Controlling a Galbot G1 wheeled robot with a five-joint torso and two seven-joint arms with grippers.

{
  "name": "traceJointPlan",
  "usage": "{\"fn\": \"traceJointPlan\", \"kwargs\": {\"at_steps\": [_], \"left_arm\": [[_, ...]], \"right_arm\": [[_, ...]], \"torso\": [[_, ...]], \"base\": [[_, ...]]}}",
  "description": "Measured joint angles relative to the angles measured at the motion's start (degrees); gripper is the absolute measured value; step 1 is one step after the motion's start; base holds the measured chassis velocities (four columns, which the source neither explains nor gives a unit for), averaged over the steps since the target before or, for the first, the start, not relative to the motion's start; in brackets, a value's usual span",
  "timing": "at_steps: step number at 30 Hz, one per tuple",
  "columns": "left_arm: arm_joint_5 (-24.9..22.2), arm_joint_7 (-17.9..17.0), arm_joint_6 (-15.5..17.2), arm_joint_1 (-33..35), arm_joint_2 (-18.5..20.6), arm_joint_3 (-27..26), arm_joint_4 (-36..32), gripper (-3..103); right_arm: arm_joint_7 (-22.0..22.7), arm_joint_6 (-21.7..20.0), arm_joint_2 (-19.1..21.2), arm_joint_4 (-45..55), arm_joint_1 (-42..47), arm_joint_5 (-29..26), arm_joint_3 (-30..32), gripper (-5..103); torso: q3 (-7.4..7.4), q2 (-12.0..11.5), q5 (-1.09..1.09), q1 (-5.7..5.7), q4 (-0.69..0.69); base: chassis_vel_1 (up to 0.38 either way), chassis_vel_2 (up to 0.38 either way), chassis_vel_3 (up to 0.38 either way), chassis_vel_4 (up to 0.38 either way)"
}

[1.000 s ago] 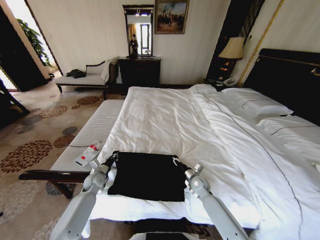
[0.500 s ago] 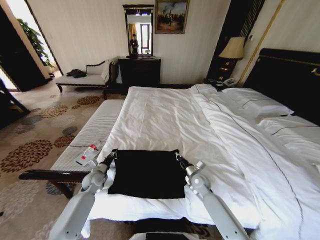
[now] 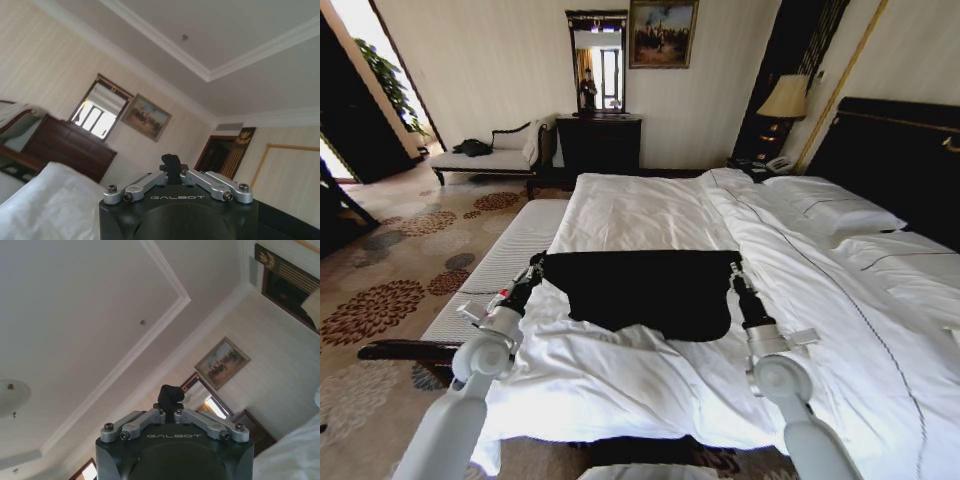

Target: Fold the clothes on the bed.

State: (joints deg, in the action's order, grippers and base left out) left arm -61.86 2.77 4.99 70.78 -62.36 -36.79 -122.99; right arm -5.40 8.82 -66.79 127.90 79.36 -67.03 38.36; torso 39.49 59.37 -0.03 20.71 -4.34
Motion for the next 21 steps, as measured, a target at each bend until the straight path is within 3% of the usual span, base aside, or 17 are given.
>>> {"fn": "traceJointPlan", "kwargs": {"at_steps": [7, 10, 11, 12, 15, 16, 18, 21], "left_arm": [[-1.8, -0.7, 0.7, 3.4, 2.4, -4.9, -9.8, 1], [-2.3, -1.9, 2.1, 5.7, 3.4, -6.2, -12.1, 1], [-1.1, -2.5, 3.2, 5.3, 4.0, -5.4, -10.8, 1], [-1.1, -2.5, 3.2, 5.3, 4.0, -5.4, -10.8, 1], [1.7, -4.0, 5.6, 0.8, 6.2, 0.6, -1.7, 1], [2.5, -4.8, 6.5, -3.6, 7.5, 6.1, 4.9, 1], [2.8, -4.9, 6.6, -5.5, 7.8, 8.3, 7.7, 1], [5.1, -5.4, 6.6, -18.0, 6.1, 20.7, 26.4, 1]], "right_arm": [[6.1, -2.2, 3.5, 11.7, 3.2, 1.5, 3.6, 2], [13.3, -6.9, 4.8, 15.9, 5.2, 3.1, 4.3, 2], [17.9, -10.6, 5.6, 16.0, 4.8, 3.5, 3.7, 2], [17.9, -10.6, 5.6, 16.0, 4.8, 3.5, 3.7, 2], [26.2, -17.5, 8.2, 8.6, 1.0, 1.4, -0.2, 2], [28.9, -19.8, 9.6, 1.6, -3.1, -1.5, -4.4, 2], [29.5, -20.4, 9.9, -1.4, -5.0, -2.6, -6.3, 2], [30.2, -21.5, 8.3, -22.1, -19.1, -2.9, -17.8, 2]], "torso": [[0.0, 0.0, 0.0, 0.0, 0.01], [-0.01, 0.0, 0.0, -0.01, 0.01], [-0.01, 0.0, 0.0, -0.02, 0.03], [-0.01, 0.0, 0.0, -0.02, 0.03], [0.0, 0.0, -0.02, -0.02, 0.01], [0.02, 0.0, -0.03, 0.0, -0.01], [0.02, 0.0, -0.01, 0.01, 0.0], [0.05, 0.0, 0.0, 0.04, 0.03]], "base": [[0.0, 0.0, 0.0, 0.0], [0.0, 0.0, 0.0, 0.0], [0.0, 0.0, 0.0, 0.0], [0.0, 0.0, 0.0, 0.0], [0.0, 0.0, 0.0, 0.0], [0.0, 0.0, 0.0, 0.0], [0.0, 0.0, 0.0, 0.0], [0.0, 0.0, 0.0, 0.0]]}}
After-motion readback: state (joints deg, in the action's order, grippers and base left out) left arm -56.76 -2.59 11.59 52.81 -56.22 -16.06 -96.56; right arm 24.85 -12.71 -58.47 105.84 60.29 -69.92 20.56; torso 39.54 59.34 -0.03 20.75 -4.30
